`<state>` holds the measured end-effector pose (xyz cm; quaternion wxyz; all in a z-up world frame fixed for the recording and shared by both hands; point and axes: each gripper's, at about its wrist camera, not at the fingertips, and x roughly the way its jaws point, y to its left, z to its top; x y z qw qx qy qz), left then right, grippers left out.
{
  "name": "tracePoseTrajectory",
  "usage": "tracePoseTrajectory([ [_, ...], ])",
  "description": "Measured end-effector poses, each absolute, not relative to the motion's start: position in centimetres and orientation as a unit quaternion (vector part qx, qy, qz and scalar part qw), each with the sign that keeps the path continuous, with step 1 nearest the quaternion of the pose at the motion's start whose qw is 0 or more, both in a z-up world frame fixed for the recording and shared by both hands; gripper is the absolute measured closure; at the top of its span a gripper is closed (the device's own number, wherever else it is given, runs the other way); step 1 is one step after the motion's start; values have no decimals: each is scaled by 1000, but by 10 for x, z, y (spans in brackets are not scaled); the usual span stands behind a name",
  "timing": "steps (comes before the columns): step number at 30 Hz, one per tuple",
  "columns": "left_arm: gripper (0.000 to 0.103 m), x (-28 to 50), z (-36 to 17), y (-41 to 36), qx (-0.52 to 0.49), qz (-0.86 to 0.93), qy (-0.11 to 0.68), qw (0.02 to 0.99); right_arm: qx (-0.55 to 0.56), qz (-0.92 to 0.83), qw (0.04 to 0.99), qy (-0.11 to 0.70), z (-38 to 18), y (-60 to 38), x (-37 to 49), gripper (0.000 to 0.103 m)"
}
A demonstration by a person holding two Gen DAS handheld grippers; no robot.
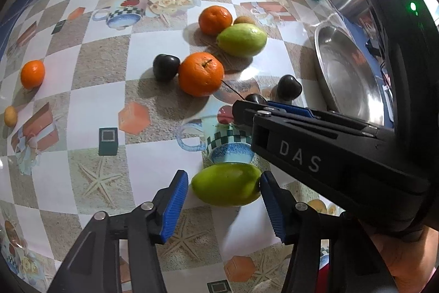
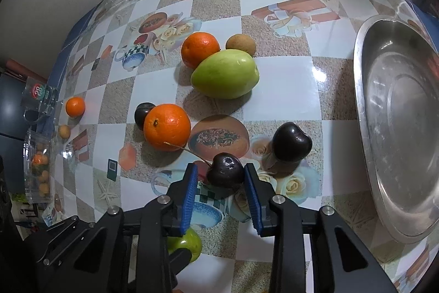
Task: Organize fruits
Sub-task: 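Grasp the green mango with the left tool while the right tool grasps a dark plum, then carry the mango with the left tool while the right tool carries the plum over the steel bowl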
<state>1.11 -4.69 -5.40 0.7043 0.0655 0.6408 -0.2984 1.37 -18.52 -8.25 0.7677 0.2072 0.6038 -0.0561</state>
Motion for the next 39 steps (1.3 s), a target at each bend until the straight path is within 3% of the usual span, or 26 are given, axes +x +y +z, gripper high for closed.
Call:
tracePoseTrajectory([
  [18,43,4,-63,-83,128,-283,650,693,237,-60,774,584,-72,-199,-4,75],
  [39,46,18,-62,-64,51,-223,651,723,273,-54,783,557,-59,-209,-25,75],
])
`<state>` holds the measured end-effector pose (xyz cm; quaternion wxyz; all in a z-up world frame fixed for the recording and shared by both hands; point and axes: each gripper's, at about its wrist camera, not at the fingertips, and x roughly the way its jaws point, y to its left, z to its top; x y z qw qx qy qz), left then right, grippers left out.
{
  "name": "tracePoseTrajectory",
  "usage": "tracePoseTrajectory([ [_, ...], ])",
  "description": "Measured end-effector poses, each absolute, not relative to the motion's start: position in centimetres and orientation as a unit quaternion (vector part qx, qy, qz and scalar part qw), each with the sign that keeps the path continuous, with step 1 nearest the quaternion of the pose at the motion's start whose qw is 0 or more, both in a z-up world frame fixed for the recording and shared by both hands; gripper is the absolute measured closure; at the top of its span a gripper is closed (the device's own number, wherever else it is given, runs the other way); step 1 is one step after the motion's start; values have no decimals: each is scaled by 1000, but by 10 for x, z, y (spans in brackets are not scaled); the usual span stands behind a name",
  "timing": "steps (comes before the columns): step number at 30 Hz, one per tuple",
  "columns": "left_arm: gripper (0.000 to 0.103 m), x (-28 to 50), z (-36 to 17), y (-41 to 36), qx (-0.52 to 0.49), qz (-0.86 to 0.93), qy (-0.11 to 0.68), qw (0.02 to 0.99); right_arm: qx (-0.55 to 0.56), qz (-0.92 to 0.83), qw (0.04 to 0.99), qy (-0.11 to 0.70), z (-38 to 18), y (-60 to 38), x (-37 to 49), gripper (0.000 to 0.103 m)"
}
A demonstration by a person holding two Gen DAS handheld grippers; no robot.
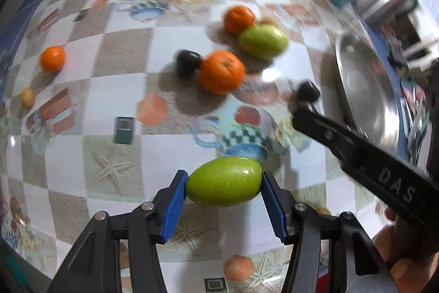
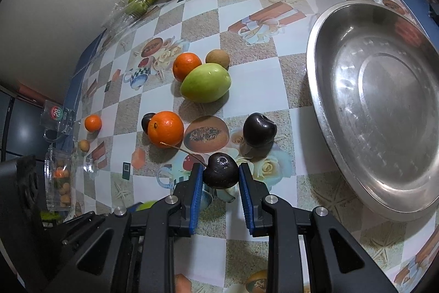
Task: Organize fruits
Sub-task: 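Carry the mango with the left tool while the right tool carries the plum over the steel bowl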
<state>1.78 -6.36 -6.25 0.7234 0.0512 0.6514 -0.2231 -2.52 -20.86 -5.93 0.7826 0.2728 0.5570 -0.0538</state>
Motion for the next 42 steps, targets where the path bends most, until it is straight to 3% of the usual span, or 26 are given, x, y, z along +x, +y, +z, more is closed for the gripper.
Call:
tracePoseTrajectory([
  [20,46,85,3,-31,-94,-24,544,834,316,-96,789,518,-33,-249,-9,76],
  [42,46,106,-10,-159,-49,-89,551,828,359,-242,767,474,-22,-354,-30,76],
])
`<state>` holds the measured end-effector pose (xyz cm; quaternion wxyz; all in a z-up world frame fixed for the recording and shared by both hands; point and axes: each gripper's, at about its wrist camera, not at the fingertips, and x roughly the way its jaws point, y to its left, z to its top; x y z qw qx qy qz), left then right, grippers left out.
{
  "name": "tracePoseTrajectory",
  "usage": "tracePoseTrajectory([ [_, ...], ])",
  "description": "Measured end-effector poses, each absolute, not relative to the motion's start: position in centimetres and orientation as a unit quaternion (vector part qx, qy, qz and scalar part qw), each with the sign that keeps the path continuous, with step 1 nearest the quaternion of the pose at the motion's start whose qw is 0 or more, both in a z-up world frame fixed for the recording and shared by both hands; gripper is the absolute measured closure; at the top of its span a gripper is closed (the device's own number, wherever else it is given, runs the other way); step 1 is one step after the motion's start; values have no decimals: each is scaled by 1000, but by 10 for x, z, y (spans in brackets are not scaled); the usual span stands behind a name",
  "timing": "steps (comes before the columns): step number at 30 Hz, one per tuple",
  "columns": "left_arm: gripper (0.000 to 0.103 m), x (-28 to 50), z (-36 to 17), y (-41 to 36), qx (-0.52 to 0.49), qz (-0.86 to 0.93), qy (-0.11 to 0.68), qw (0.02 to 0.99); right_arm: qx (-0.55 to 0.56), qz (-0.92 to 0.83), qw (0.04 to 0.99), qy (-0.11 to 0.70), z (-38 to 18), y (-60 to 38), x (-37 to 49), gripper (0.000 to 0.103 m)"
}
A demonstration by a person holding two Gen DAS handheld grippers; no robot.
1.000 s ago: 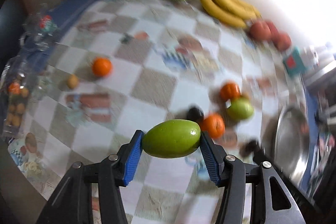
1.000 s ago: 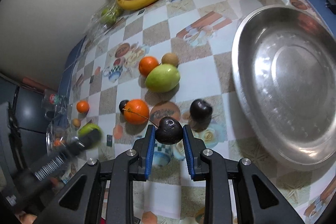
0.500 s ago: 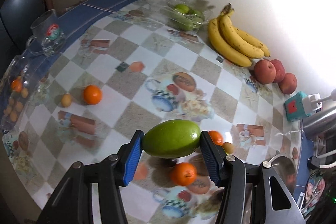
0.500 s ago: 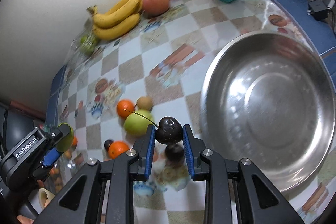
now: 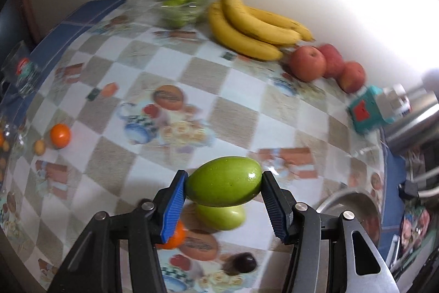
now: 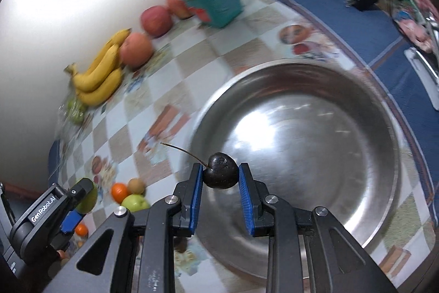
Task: Organize fruits
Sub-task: 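Carry the mango with the left tool while the right tool carries the plum over the steel bowl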
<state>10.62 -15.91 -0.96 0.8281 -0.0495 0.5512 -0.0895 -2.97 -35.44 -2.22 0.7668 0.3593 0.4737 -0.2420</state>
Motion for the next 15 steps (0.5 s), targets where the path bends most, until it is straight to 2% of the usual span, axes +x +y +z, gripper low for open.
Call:
tracePoseTrajectory([
  [15,45,27,-22,-273,109,-252,523,807,357,-373,721,462,-23,-409,-88,75],
])
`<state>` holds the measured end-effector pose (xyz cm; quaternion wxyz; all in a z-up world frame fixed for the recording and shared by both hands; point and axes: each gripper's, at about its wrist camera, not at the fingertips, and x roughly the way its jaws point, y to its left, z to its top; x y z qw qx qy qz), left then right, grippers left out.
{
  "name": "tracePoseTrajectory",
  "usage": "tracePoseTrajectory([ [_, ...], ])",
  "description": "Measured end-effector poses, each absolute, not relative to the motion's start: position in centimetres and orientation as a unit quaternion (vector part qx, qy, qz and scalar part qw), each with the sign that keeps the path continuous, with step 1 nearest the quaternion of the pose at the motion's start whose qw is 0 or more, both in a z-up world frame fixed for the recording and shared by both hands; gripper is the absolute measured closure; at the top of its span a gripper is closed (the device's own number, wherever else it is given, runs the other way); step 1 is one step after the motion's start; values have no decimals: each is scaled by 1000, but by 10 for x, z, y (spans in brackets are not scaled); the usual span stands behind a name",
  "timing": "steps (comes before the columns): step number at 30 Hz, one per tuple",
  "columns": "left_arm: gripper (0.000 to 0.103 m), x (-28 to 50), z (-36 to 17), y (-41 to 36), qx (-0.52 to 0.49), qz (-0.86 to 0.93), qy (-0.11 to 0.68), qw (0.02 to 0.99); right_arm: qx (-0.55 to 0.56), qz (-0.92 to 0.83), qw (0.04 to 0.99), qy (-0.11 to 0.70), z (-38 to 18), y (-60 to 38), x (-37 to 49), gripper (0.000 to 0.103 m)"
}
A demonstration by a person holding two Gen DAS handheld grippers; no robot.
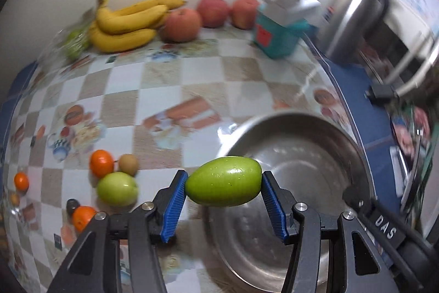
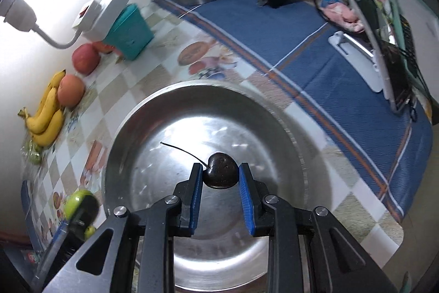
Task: Organize fruits
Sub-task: 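Carry the mango with the left tool while the right tool carries the plum over the steel bowl, then open the right tool dropping the plum while the left tool releases the mango into the bowl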
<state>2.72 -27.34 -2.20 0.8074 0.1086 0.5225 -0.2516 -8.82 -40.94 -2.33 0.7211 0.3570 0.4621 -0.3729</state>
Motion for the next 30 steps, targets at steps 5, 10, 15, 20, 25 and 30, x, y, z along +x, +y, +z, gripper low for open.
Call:
tracePoseTrajectory([
  [5,45,11,-37,-290,135,-269,523,798,361,-374,715,467,-29,-409,-91,75],
  [10,45,8,-48,-296,148,-273,525,793,365,-373,707,477,-38,-409,-91,75],
  [15,45,8,-58,-296,152,-270,536,785,372,-368,699,487,-48,-411,-91,75],
  [20,45,6,-60,-297,155,-271,538,783,371,-367,698,490,-49,-411,-89,75],
  [25,45,7,-60,-297,153,-273,540,782,369,-372,695,493,-50,-411,-90,75],
  [30,44,7,-60,-297,151,-274,543,780,364,-374,699,489,-48,-412,-89,56],
])
